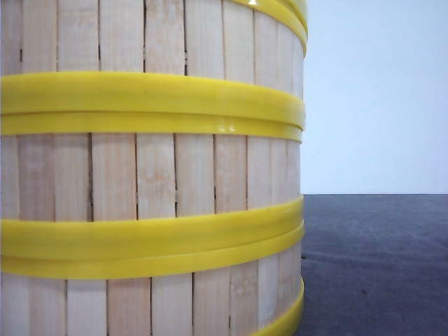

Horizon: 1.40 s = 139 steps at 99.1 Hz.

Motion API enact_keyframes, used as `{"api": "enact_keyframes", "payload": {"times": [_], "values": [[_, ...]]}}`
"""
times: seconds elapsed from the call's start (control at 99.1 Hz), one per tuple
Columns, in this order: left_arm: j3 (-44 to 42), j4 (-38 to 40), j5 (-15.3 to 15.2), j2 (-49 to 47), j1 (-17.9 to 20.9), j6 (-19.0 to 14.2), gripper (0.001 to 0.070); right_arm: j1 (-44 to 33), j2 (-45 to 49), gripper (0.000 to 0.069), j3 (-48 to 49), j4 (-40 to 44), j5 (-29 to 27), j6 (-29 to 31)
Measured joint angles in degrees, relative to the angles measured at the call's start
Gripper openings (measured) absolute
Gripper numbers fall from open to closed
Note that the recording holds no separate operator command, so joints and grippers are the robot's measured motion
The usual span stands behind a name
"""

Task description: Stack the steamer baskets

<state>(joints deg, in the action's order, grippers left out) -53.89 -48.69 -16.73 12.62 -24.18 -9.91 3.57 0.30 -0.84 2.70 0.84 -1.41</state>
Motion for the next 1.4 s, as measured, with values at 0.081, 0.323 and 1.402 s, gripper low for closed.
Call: {"api": "enact_keyframes", "payload": {"times": [0.081, 0.323, 1.402], "values": [[-0.02, 0.00, 0.00, 0.00, 0.00, 0.00, 0.0016, 0.00, 0.00, 0.0017, 0.00, 0.00, 0.00, 0.00], [-0.02, 0.00, 0.00, 0.00, 0.00, 0.00, 0.0016, 0.00, 0.00, 0.0017, 0.00, 0.00, 0.00, 0.00], [41.07, 36.57, 19.23, -12.37, 20.20, 4.42, 0.0016, 0.00, 0.00, 0.0017, 0.00, 0.00, -0.04, 0.17]]}}
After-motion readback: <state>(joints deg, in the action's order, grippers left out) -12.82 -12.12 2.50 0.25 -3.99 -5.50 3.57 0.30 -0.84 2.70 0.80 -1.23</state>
